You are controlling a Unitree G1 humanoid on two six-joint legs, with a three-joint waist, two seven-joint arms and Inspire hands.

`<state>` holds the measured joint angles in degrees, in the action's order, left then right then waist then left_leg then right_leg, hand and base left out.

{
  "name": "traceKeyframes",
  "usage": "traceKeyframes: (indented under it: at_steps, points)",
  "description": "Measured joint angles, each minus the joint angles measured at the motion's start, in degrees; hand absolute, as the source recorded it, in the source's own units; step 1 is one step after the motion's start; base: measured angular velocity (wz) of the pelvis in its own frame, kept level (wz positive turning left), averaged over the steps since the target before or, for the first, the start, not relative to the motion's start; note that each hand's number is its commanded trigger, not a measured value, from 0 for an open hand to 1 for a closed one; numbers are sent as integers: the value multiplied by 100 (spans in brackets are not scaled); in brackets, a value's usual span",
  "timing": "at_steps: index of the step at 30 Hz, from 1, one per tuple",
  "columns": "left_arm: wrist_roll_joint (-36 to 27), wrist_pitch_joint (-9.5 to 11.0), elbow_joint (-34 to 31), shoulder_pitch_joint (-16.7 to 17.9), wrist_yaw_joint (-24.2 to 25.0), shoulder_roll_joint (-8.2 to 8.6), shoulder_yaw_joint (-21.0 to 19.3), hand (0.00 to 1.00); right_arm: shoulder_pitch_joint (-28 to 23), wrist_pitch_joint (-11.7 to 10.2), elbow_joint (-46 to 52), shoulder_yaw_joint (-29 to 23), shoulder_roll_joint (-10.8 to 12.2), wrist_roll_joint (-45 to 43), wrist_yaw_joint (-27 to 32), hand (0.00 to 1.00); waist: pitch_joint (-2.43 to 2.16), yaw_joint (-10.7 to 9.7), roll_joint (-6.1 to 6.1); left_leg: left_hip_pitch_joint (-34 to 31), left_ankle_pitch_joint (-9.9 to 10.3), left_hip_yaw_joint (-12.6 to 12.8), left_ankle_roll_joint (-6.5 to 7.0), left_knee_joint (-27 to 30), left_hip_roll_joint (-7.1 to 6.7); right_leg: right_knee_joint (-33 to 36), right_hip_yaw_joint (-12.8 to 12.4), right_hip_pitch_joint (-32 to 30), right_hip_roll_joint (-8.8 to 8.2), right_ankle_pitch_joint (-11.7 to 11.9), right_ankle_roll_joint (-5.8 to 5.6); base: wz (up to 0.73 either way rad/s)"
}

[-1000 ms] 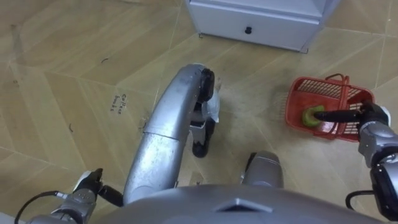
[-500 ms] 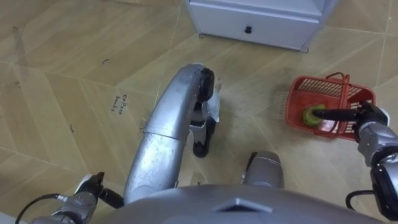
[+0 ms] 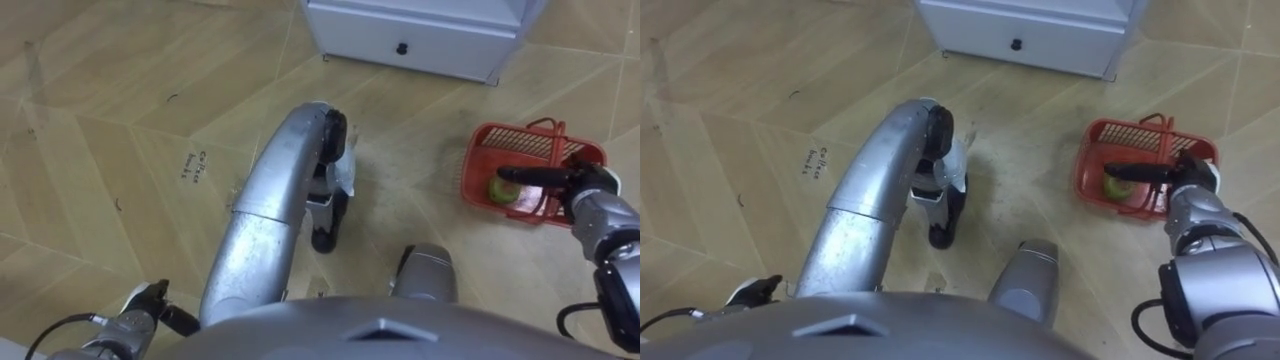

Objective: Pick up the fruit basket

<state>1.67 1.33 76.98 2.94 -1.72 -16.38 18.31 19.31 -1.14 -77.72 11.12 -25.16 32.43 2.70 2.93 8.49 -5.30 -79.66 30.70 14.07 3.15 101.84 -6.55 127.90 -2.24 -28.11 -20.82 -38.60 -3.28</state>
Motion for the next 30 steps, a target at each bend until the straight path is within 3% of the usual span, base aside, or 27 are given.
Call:
traceKeyframes:
  at_steps: [3,4,5,6,7,23,30]
  points:
    - [0,-1,-85,-1,7,0,0,0,96,0,26,120,0,8,-50,0,-1,14,1,-1,0,0,0,0,-2,-1,0,0,-1,0,0,0]
    - [0,-1,-113,-1,8,0,0,0,113,0,28,121,-1,22,-55,53,-1,25,2,-1,0,1,0,0,-3,-1,0,0,-1,0,-1,0]
    - [0,-1,-125,-1,9,0,0,0,115,0,28,121,-1,30,-58,63,-2,32,4,-1,0,1,0,0,-3,-1,0,0,-1,0,-1,0]
    - [0,-2,-144,0,14,0,0,0,114,0,25,121,-1,32,-76,63,-4,43,7,-1,0,1,0,0,-3,-1,0,0,-1,0,-1,0]
    - [0,-2,-151,0,16,0,1,0,114,0,25,128,-1,32,-88,100,-4,55,7,-1,0,1,0,0,0,-1,0,-3,-1,-1,-3,0]
    - [8,-67,-159,-50,18,3,1,0,108,68,4,329,-23,-146,-122,100,12,138,-21,0,0,5,1,0,2,2,-11,-6,0,-2,-4,0]
    - [7,-118,-84,-202,15,216,113,0,100,88,-43,335,-23,-143,-290,100,21,137,-36,-2,-9,11,9,3,-6,11,2,-2,25,-12,-23,0]
